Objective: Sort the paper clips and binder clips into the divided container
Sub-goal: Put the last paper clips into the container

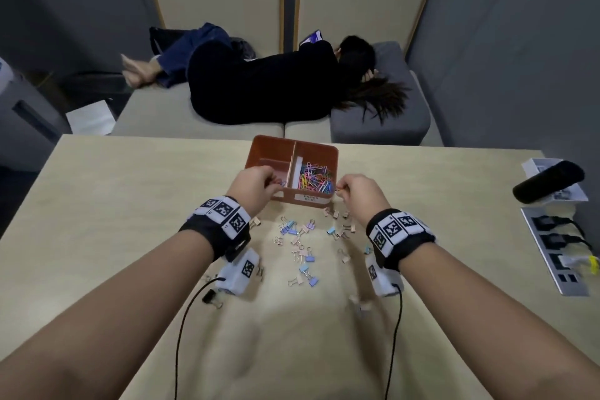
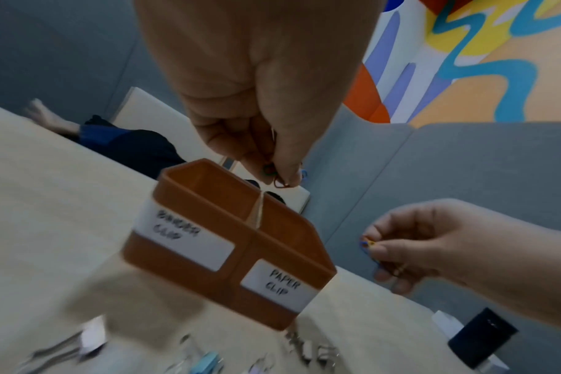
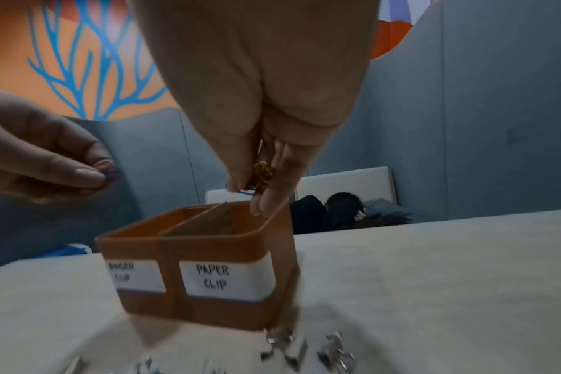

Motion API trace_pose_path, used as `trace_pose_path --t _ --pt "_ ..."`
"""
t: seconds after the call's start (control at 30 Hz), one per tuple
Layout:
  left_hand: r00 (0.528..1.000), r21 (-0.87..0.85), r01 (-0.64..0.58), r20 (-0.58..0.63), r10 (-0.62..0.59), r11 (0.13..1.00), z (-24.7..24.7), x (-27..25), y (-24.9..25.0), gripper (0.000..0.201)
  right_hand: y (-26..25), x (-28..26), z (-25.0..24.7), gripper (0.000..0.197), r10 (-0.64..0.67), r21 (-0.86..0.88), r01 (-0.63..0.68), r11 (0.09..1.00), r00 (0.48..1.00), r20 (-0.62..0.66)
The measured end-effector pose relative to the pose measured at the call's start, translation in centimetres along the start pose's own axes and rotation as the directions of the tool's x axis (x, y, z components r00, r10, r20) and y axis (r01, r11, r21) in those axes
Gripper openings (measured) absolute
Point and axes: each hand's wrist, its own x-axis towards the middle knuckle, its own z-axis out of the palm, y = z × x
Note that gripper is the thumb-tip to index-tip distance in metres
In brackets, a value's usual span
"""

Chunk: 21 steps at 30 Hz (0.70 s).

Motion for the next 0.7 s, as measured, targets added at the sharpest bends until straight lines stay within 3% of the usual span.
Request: trace_pose_path --t 0.2,0.37,0.5,0.7 --pt "0.999 -0.058 -0.037 -0.030 0.035 0.998 1.8 5.8 2.9 0.012 -1.4 4.3 0.1 0.020 -0.034 0.080 0.040 0.996 0.997 -0.067" --pt "0.998 -0.021 -0.042 0.037 0.043 0.999 3.7 8.4 3.0 0.034 -1.4 6.4 1.4 0.029 -0.042 0.136 0.054 0.989 0.995 -0.086" --pt "0.998 -0.033 -0.056 0.030 0.057 0.998 3.6 7.8 1.4 0.038 -0.4 5.7 1.9 0.027 -0.054 0.211 0.079 0.974 0.991 -0.121" --pt "0.997 -0.085 -0.081 0.002 0.081 0.993 2.2 2.3 -3.0 0.026 1.2 1.5 3.1 0.017 -0.127 0.243 0.141 0.960 0.989 -0.071"
